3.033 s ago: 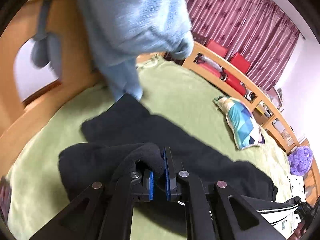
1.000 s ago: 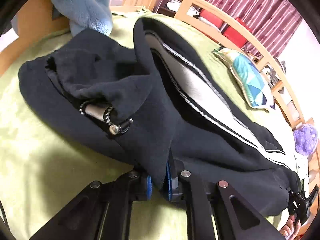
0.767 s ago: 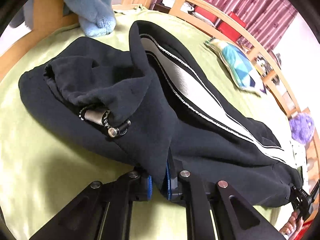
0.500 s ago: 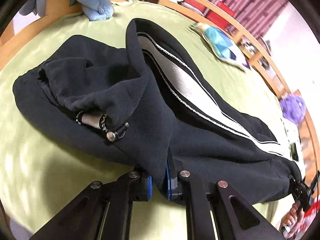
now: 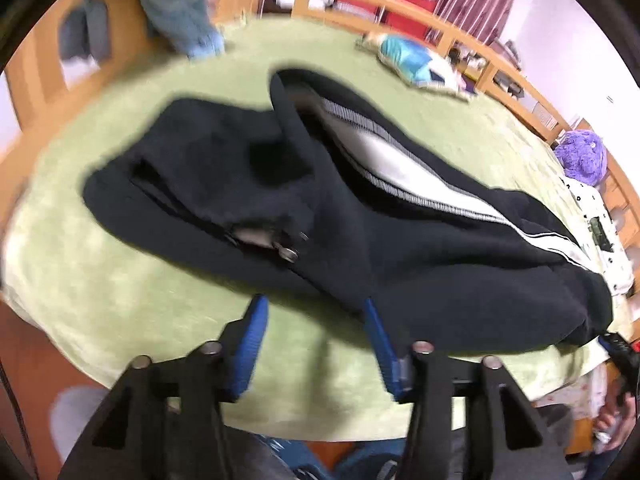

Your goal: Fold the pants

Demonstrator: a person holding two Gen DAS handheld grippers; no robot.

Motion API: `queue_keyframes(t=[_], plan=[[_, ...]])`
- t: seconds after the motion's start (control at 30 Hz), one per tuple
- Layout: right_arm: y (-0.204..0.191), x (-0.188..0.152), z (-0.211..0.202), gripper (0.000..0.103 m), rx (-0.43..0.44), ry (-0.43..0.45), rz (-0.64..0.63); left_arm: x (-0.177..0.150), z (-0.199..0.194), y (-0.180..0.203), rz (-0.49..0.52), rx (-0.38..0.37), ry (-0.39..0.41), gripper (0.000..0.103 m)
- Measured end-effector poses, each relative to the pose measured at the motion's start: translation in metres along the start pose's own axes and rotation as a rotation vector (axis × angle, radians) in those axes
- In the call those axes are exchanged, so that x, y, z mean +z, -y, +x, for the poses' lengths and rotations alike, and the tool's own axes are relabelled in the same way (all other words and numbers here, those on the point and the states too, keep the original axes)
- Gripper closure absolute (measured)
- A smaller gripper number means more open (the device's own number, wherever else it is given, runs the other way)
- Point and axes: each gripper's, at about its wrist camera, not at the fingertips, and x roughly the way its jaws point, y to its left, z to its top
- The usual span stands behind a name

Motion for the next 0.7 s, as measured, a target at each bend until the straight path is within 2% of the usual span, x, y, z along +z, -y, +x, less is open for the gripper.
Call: queue_keyframes(t=[0.1,0.2,0.3,0.4,0.43,0.47,0.53,0.57,0.7], plan=[[-0.013,-0.007,-0.018,0.057,-0.016,0.043,-0.065,0.01,-0.007,-0.006,0.017,0.003,0.037,0.046],[-0.021,-0.009,-0.03,0.055,0.005,0.081,-0.056,0.026,0.005,-0.006,0.015,0.009,0.051,0.046],[-0.025,-0.01,-0.03,0.055,0.041,0.071,-0.036,0.03,0.015,-0.003,0.031,0.035,0.071,0.046],[-0.03,-0.012,-0.026,0.055,0.038,0.056,-0.025,0.033,0.033,-0.008,0.029,0.062,0.067,0.047],[-0.03,-0.013,-0.025,0.055,0.024,0.05,-0.017,0.037,0.04,-0.009,0.034,0.065,0.07,0.067],[-0.03,-0.015,-0.025,0.055,0.017,0.044,-0.009,0.041,0.044,-0.01,0.035,0.071,0.081,0.078],[-0.028,-0.017,-0.024,0.055,0.002,0.031,0.015,0.054,0.041,-0.022,0.012,0.007,0.125,0.088],[-0.027,-0.017,-0.024,0.055,-0.009,0.028,0.026,0.064,0.038,-0.03,-0.011,0.002,0.153,0.088],[-0.028,-0.017,-0.024,0.055,-0.055,0.035,0.06,0.114,0.038,-0.056,-0.047,0.069,0.211,0.09]])
